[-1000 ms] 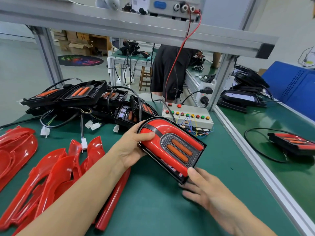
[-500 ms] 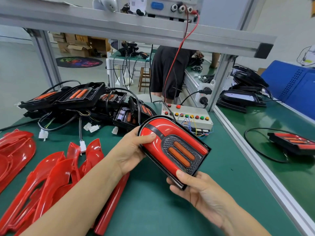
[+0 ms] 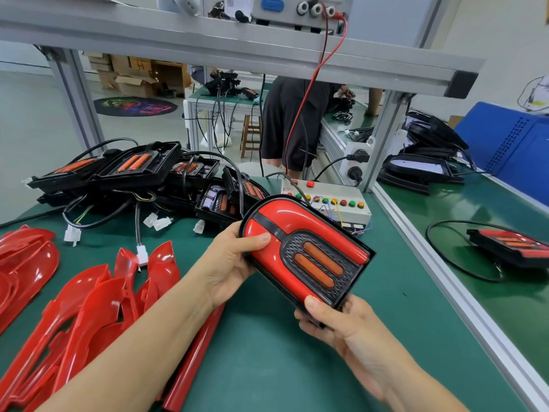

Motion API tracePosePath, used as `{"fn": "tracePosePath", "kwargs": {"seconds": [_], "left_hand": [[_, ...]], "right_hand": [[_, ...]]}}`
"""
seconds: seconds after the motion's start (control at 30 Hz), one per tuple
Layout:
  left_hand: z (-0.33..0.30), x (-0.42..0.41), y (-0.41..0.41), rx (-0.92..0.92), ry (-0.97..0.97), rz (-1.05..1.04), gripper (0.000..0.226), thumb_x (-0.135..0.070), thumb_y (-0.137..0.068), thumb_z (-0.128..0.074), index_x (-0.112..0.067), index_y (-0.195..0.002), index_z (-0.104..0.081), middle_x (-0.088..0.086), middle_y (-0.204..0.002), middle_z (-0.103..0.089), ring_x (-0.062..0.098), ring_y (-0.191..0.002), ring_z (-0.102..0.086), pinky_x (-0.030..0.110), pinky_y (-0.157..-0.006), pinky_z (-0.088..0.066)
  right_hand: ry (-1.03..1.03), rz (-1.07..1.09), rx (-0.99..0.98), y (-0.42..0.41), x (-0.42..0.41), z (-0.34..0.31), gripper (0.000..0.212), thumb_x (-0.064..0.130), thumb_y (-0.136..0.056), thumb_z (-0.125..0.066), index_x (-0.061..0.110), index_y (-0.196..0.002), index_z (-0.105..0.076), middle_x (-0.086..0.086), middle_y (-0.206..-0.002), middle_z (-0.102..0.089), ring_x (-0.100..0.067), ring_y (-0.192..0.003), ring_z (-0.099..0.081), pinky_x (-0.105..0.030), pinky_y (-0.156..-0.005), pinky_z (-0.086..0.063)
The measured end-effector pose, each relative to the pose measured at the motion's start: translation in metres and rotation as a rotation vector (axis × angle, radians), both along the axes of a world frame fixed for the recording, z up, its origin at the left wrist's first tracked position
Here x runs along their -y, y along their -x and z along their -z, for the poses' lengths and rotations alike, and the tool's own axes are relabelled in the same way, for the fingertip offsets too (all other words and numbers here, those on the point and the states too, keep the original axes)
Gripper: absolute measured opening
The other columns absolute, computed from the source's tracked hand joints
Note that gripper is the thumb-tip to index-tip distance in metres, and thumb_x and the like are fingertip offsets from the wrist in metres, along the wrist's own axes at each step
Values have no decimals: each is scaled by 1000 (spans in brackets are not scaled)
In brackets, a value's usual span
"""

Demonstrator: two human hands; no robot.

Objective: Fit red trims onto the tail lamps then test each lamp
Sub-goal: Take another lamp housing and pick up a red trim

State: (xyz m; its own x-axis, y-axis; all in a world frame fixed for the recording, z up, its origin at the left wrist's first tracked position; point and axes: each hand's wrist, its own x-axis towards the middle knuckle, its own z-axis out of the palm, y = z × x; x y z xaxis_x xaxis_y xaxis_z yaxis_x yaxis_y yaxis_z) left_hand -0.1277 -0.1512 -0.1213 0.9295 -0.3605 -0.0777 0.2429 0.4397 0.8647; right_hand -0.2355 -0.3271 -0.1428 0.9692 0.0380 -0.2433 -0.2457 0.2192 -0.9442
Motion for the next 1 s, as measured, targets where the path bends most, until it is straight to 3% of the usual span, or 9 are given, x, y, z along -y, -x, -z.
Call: {"fn": "tracePosePath", "kwargs": {"seconds": [0.07,0.17,0.3,0.43,0.53,0.67,0.73,0.87,1.0], "left_hand": [[3,-1,-3,-46,60,-3,43,-5,-67,-65,-9,-110,-61,7,-94,-70,17,-77,-67,31,-69,-57],[6,-5,-9,-110,167,18,36,-10,-70,-62,-12,-106,-65,5,-90,-73,17,-75,-69,35,-71,-58],[3,5,-11,-136,179,62,43,-14,-66,-65,-8,-108,-64,10,-89,-73,23,-77,-70,36,-65,-59],[-11,28,-11,-68,122,169,27,-13,-70,-62,-9,-96,-69,9,-81,-72,21,-68,-69,31,-61,-57],[-21,36,-16,-10,104,259,26,-9,-71,-60,-11,-93,-72,8,-78,-72,20,-65,-68,29,-61,-56],[-29,57,-9,60,75,450,34,-6,-70,-55,-13,-98,-74,10,-82,-71,23,-67,-67,30,-67,-57],[-30,72,-5,81,76,474,40,-5,-70,-54,-9,-106,-70,14,-88,-70,25,-70,-66,33,-71,-55],[-25,91,0,178,-42,428,45,-10,-80,-57,-6,-124,-60,20,-116,-64,34,-97,-61,41,-90,-50],[-21,91,-14,457,-402,288,37,-23,-90,-40,-27,-118,-65,-10,-122,-64,4,-120,-53,23,-107,-35]], "right_hand": [[34,-76,-3,0,6,-4,67,53,-63,-83,22,-119,-65,4,-114,-72,-14,-104,-68,-30,-87,-54],[-29,-45,7,-3,26,-10,84,77,-42,-78,23,-105,-75,-3,-114,-72,-17,-106,-67,-36,-93,-50],[-124,-62,132,-8,39,-19,95,74,-58,-75,8,-125,-64,-13,-131,-62,-23,-121,-58,-30,-97,-51],[103,-107,196,-8,31,-30,88,81,-56,-69,17,-115,-71,-9,-119,-69,-21,-113,-65,-25,-88,-53],[303,-35,352,-9,38,-36,100,86,-55,-63,6,-115,-68,-10,-111,-70,-22,-106,-65,-26,-91,-49],[-19,-207,243,0,36,-33,101,72,-56,-77,12,-133,-53,-8,-128,-65,-24,-120,-60,-35,-98,-50],[-262,-221,117,3,35,-25,103,65,-44,-87,10,-126,-62,-12,-129,-63,-28,-120,-60,-40,-97,-51],[-416,-156,101,8,37,-20,87,58,-40,-92,16,-113,-72,-17,-125,-65,-31,-113,-64,-40,-87,-56],[-501,-101,164,7,52,-28,88,58,-54,-88,9,-123,-66,-22,-132,-59,-36,-119,-59,-50,-97,-49]]}}
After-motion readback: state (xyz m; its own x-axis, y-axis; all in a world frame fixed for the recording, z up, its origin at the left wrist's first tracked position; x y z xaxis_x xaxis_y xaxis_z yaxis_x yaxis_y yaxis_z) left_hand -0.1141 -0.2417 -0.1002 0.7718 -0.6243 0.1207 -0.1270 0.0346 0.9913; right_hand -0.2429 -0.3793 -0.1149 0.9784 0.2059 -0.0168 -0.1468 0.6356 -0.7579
